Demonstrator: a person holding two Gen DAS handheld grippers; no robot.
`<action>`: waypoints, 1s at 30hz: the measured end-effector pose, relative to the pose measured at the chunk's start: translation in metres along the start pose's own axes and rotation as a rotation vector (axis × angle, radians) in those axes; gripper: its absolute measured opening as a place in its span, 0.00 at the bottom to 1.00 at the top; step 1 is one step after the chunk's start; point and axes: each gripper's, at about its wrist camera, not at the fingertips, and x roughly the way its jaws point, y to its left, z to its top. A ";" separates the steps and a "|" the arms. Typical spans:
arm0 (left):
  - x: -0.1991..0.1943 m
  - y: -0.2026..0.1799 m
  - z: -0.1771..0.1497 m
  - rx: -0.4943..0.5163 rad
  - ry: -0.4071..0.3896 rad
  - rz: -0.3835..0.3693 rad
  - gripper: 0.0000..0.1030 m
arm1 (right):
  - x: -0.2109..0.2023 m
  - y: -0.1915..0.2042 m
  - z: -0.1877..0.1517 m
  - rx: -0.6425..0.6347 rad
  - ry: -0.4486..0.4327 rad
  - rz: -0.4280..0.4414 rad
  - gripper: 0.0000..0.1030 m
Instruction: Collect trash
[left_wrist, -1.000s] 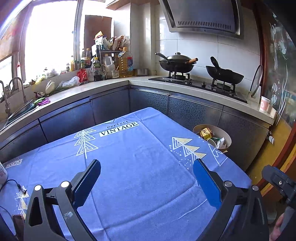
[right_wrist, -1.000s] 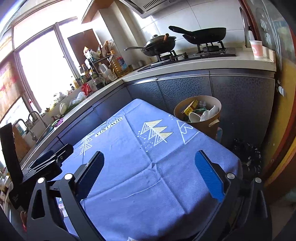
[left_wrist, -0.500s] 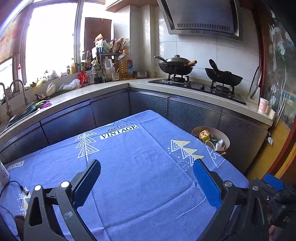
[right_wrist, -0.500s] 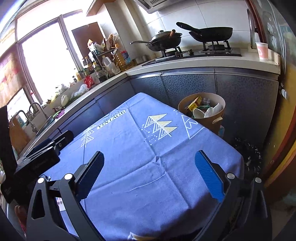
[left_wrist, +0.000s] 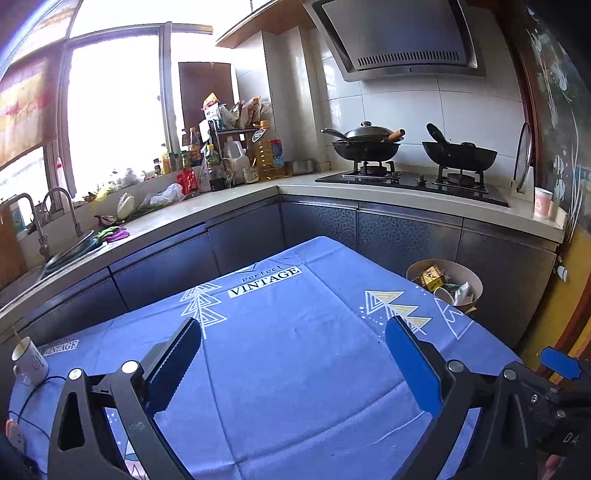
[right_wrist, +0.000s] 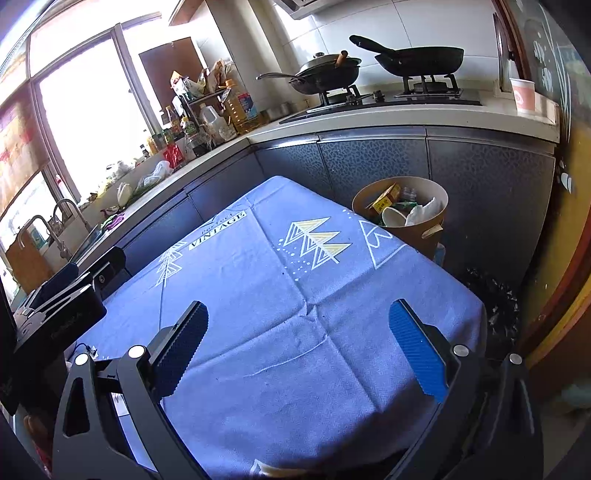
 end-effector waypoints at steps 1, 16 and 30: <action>0.000 0.000 -0.001 0.004 0.001 0.004 0.96 | 0.000 0.000 0.000 -0.001 0.002 0.002 0.94; 0.011 0.004 -0.003 -0.024 0.058 0.009 0.96 | 0.004 -0.005 0.000 0.011 0.012 -0.005 0.95; 0.030 0.016 -0.012 -0.076 0.162 0.027 0.96 | 0.008 -0.010 -0.003 0.005 0.011 -0.056 0.95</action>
